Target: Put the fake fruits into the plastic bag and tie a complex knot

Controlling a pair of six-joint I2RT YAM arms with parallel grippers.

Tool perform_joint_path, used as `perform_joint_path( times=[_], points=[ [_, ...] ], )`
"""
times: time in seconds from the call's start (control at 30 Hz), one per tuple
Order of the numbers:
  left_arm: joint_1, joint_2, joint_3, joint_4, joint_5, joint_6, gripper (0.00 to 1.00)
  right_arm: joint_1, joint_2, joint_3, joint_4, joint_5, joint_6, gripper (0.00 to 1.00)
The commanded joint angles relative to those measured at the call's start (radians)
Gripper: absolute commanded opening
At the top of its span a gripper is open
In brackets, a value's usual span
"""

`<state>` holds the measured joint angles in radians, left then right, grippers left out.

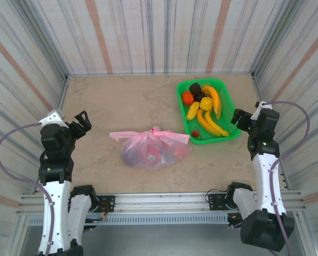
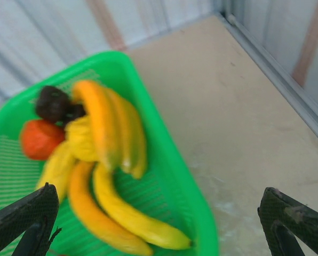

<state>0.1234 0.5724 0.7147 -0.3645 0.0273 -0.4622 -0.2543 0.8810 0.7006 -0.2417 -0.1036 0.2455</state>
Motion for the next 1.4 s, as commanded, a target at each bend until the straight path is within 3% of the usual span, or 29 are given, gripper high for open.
perform_joint_path(
  times=[0.0,0.17,0.3,0.47,0.67,1.0,1.13,1.2,1.37],
  points=[
    [0.005,-0.016,-0.087,0.105,-0.118,0.083,0.99,-0.054,0.063,-0.098,0.199,0.007,-0.014,0.99],
    [0.005,0.061,-0.166,0.177,-0.169,0.06,0.99,-0.068,0.227,-0.16,0.366,0.042,-0.034,0.99],
    [0.006,0.13,-0.207,0.235,-0.208,0.077,0.99,-0.066,0.281,-0.284,0.645,0.028,-0.001,0.99],
    [0.005,0.203,-0.23,0.309,-0.203,0.115,0.99,-0.045,0.392,-0.333,0.841,0.018,-0.003,0.99],
    [0.005,0.263,-0.251,0.374,-0.189,0.147,0.99,0.001,0.459,-0.317,0.863,0.014,-0.061,0.99],
    [-0.003,0.435,-0.317,0.594,-0.166,0.164,0.99,0.115,0.393,-0.391,0.936,0.085,-0.164,0.99],
    [-0.065,0.501,-0.351,0.752,-0.205,0.246,0.99,0.123,0.38,-0.443,1.037,0.073,-0.115,0.99],
    [-0.104,0.544,-0.361,0.839,-0.212,0.303,0.99,0.136,0.416,-0.465,1.14,0.053,-0.092,0.99],
    [-0.145,0.649,-0.363,0.973,-0.208,0.398,0.99,0.194,0.542,-0.418,1.179,0.087,-0.143,0.99]
  ],
)
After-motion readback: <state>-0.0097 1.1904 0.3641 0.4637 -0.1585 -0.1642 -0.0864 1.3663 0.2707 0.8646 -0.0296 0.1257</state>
